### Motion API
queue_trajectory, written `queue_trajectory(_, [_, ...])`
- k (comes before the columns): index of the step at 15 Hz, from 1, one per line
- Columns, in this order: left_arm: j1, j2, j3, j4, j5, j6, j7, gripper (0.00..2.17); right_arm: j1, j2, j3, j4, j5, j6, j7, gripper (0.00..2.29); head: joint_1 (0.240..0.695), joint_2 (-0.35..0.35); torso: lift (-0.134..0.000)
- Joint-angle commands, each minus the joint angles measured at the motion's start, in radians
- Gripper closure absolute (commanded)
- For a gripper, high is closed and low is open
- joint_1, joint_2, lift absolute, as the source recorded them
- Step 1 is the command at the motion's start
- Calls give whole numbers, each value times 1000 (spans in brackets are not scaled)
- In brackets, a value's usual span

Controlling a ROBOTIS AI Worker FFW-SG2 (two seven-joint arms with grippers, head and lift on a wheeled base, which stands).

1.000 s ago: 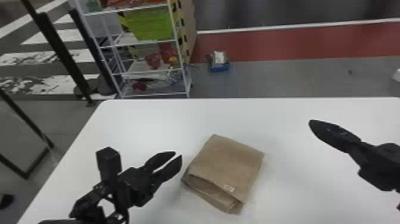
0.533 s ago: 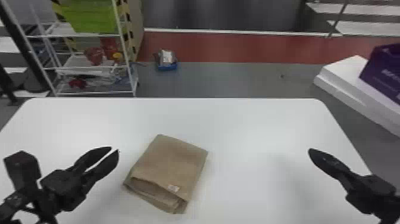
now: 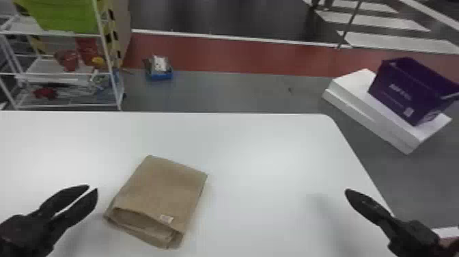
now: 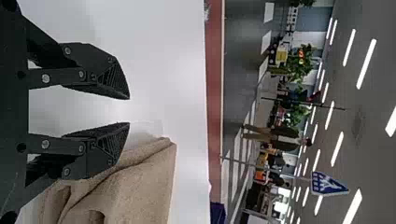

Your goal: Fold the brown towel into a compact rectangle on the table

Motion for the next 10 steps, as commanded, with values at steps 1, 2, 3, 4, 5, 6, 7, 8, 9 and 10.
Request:
queue_trajectory(1, [22, 0, -12, -1, -7, -2, 0, 812, 1, 0, -32, 0, -26, 2, 13, 2243, 695, -184, -124])
queue_trajectory(2, [30, -1, -18, -1, -17, -2, 2, 812, 1, -2, -40, 0, -32, 2, 18, 2243, 695, -192, -124])
queue_trajectory(3, [39, -3, -27, 1, -36, -2, 5, 812, 1, -3, -43, 0, -38, -1, 25, 2243, 695, -201, -124])
queue_trajectory(4, [50, -3, -33, 1, -40, -2, 8, 812, 1, -3, -43, 0, -42, -1, 33, 2243, 695, -211, -124])
queue_trajectory(5, [64, -3, -35, -2, -40, -2, 8, 812, 1, -3, -46, 0, -50, 2, 38, 2243, 695, -226, -124])
queue_trajectory(6, [78, -3, -36, -7, -40, -2, 6, 812, 1, -3, -46, 0, -58, 2, 42, 2243, 695, -230, -124])
queue_trajectory(7, [96, -3, -35, -15, -39, -8, 6, 812, 1, -5, -51, 0, -65, 2, 45, 2243, 695, -233, -124])
queue_trajectory(8, [122, -3, -27, -36, -28, -8, 0, 812, 1, -6, -51, 0, -65, 2, 45, 2243, 695, -237, -124])
queue_trajectory(9, [150, -1, -26, -61, -22, -8, 0, 812, -1, -9, -51, 0, -72, 2, 45, 2243, 695, -239, -124])
queue_trajectory(10, [177, -1, -24, -84, -10, -11, 0, 815, -1, -11, -49, 1, -78, 2, 47, 2243, 695, -245, -124])
